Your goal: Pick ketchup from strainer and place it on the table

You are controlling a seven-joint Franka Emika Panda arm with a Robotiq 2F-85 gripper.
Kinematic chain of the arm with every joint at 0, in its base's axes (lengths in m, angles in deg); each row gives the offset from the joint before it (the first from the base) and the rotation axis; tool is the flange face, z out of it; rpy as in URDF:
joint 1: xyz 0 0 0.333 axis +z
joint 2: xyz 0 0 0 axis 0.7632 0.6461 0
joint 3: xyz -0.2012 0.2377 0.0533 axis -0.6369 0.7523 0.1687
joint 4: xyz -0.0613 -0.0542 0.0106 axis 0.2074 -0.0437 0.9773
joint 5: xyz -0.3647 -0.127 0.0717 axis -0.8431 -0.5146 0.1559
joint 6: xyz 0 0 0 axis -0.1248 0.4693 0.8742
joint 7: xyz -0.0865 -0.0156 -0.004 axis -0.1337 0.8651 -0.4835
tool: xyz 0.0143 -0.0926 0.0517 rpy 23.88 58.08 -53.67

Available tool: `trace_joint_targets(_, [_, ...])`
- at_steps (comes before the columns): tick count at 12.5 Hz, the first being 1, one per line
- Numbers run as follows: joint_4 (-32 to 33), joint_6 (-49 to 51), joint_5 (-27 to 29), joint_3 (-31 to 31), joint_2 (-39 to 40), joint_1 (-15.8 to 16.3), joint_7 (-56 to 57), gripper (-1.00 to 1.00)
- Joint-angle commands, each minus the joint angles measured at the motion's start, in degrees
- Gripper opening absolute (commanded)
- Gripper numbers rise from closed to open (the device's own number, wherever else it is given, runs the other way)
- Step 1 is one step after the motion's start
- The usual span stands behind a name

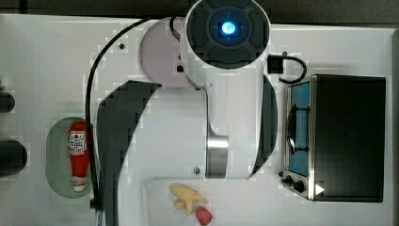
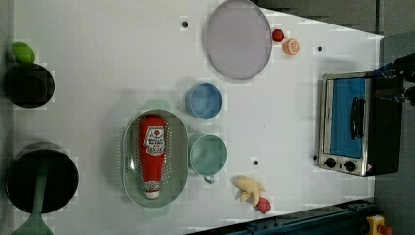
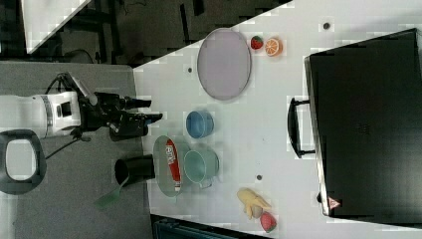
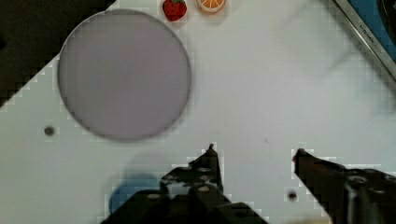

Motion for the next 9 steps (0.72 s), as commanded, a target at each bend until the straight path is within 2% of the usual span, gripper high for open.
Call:
trace_joint_targets(1, [8.2, 5.8, 1.8, 2.6, -12.6, -5.9, -2.1, 0.58])
trace_joint_targets(3, [8.2, 5.7, 2.1, 4.2, -12.3, -5.4, -2.1, 1.00])
trace_joint_targets(6, [8.2, 5.2, 2.4, 10.0, -11.2, -3.5, -2.1, 1.00])
trace_joint_targets(9, [8.2, 2.2, 2.4, 18.4, -9.0, -1.8, -2.2, 1.00])
